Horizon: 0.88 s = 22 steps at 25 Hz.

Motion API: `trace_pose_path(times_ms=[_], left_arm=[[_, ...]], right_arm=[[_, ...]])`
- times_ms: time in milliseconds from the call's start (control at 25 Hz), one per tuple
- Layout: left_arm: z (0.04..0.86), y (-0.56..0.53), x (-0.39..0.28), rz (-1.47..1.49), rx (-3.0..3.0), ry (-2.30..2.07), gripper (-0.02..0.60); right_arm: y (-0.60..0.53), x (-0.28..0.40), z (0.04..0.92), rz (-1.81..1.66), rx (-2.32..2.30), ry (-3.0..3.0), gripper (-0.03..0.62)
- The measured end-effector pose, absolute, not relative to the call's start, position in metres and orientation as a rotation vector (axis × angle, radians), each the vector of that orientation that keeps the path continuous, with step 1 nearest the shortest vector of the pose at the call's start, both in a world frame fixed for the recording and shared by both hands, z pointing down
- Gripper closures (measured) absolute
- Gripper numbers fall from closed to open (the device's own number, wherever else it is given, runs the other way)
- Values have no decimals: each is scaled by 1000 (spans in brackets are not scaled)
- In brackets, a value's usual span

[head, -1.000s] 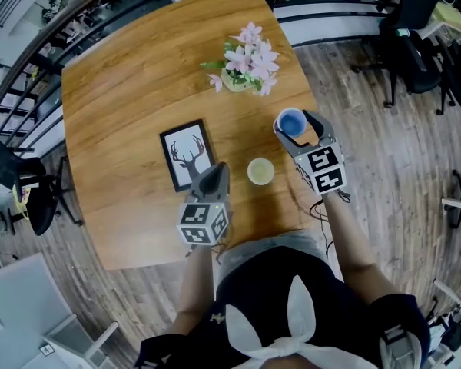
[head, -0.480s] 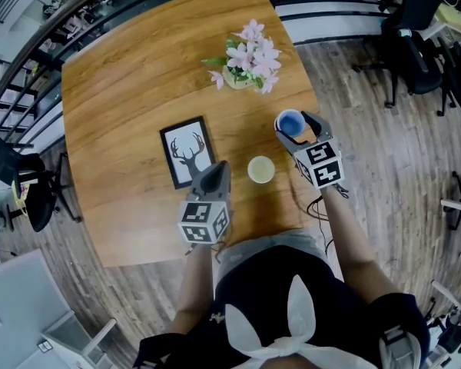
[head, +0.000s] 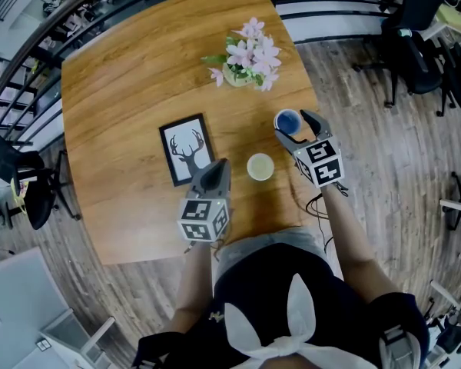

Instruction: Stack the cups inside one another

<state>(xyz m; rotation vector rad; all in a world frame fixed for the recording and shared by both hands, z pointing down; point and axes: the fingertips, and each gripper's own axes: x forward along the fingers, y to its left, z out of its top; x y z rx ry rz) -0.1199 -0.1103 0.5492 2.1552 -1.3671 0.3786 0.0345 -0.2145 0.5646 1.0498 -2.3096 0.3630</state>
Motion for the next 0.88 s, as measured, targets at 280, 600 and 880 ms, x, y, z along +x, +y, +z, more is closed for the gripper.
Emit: trace_pose_path(times_ms=[280,600,880], left_arm=[[548,-110,-119,379,2156,-1368,563],[545,-107,-115,378,2161,-1366,563],[542,-103,-113,382,2169,-1367,563]], right_arm=[[-194,23,554,411,1017,-2369,249],[-159,1,556,439,910,-2406,250],[-127,-23,566,436,760,-2424,249]])
